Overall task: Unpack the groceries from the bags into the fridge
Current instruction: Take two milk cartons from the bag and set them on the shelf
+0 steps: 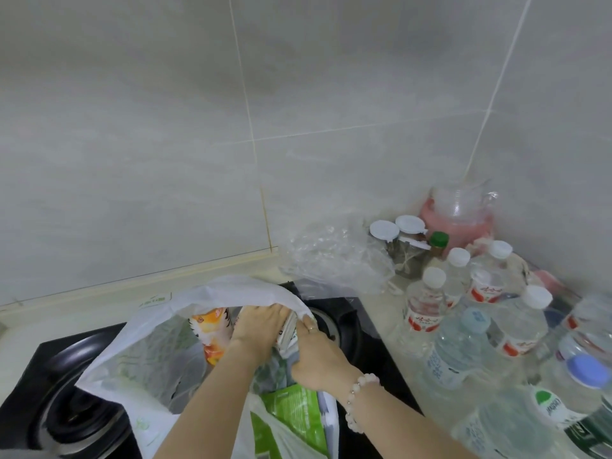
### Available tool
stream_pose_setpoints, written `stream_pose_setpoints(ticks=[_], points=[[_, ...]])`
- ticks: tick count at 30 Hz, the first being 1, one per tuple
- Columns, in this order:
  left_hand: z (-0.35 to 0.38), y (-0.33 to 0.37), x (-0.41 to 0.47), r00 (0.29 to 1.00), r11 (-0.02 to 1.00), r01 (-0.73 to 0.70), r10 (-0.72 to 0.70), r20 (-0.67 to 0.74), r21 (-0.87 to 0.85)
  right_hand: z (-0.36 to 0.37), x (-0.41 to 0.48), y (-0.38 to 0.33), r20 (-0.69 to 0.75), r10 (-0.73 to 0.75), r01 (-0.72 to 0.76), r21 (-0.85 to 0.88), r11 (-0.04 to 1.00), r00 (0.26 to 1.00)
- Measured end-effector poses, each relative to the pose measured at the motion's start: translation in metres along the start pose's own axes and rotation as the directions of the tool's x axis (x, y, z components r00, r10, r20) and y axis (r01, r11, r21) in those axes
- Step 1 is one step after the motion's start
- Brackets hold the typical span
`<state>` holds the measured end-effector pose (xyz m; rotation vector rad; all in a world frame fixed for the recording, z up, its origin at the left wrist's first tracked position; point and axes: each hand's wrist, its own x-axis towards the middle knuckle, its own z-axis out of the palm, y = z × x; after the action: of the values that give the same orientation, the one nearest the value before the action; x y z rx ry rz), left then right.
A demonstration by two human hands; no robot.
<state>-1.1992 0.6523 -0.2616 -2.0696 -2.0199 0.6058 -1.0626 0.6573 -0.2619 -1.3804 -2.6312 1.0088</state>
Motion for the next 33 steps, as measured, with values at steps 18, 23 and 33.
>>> stream_pose_setpoints(ticks=[18, 23, 33], points=[[-0.01, -0.011, -0.066, 0.889, 0.897, 0.028, -0.224, -0.4, -0.441, 0.001, 0.002, 0.018, -0.025, -0.056, 0.06, 0.2, 0.978, 0.998], [-0.062, -0.017, -0.105, 0.843, 0.537, 0.119, -0.499, -0.201, -0.835, -0.009, -0.027, -0.003, -0.147, -0.207, 0.249, 0.398, 0.883, 0.967], [-0.11, 0.001, -0.138, 0.884, 0.293, -0.043, -0.433, -0.173, -0.955, -0.014, -0.077, -0.039, -0.258, -0.231, 0.346, 0.72, 0.601, 0.938]])
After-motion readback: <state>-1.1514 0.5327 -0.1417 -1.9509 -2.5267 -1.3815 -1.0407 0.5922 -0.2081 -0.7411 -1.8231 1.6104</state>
